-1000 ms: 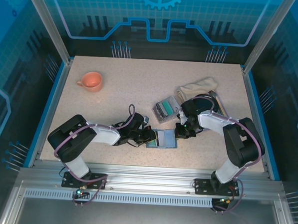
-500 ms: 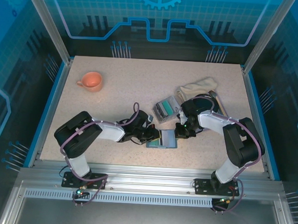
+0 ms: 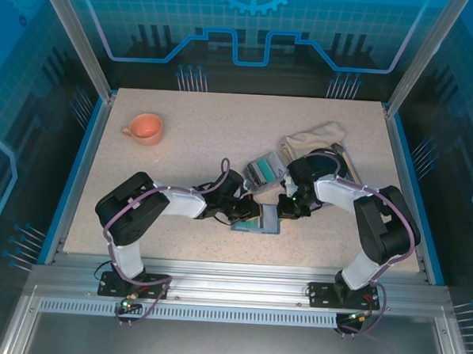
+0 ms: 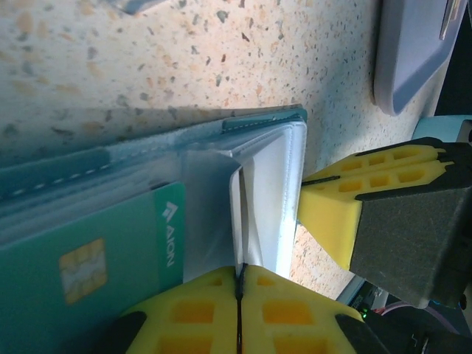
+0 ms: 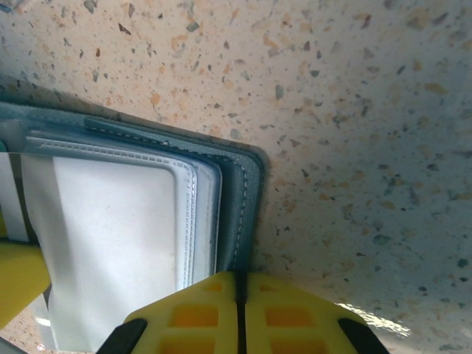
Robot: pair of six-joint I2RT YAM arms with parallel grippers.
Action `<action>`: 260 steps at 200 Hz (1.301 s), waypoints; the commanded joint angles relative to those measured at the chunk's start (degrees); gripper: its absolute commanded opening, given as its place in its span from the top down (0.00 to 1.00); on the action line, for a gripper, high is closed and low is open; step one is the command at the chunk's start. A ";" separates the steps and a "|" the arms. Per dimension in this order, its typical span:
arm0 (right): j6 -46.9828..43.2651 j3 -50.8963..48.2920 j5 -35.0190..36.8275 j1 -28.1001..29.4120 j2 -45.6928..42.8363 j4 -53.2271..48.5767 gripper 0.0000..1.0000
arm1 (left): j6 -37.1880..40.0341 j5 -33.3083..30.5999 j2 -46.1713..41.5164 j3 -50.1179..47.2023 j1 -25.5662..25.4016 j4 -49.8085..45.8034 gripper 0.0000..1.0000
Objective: Put the credit cards into the card holder
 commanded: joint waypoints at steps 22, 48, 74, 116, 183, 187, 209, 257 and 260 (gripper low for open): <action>-0.12 -1.49 -1.93 0.25 1.17 1.89 0.94 | 3.65 2.47 2.03 3.04 -1.24 -4.79 0.93; -0.14 -1.39 -2.10 0.20 1.19 1.84 0.94 | 3.62 2.68 2.32 3.42 -1.36 -4.74 0.89; 0.20 -1.39 -0.80 0.18 0.37 1.46 0.93 | 3.32 1.91 1.63 2.96 -1.31 -5.33 0.83; -0.61 -0.70 0.37 -0.45 -0.76 0.33 0.91 | 3.29 -2.02 -2.93 0.89 -1.25 -7.86 0.77; -0.74 -0.74 -1.79 -0.46 0.12 1.19 0.91 | 1.92 1.04 1.30 3.17 -1.50 -3.72 0.92; -0.82 -0.60 -1.76 -0.46 0.12 1.05 0.91 | 1.91 1.05 1.46 3.25 -1.56 -3.81 0.92; -1.07 -0.27 -1.79 -0.50 0.03 1.11 0.91 | 1.73 1.39 1.23 2.72 -1.52 -3.55 0.90; -1.60 3.22 4.12 -0.71 -4.25 -3.91 0.68 | 0.30 -5.15 -6.70 -2.17 -1.51 -6.36 0.69; -1.69 3.59 4.74 -0.76 -4.57 -4.40 0.66 | 0.31 -5.54 -7.36 -2.37 -1.54 -6.69 0.68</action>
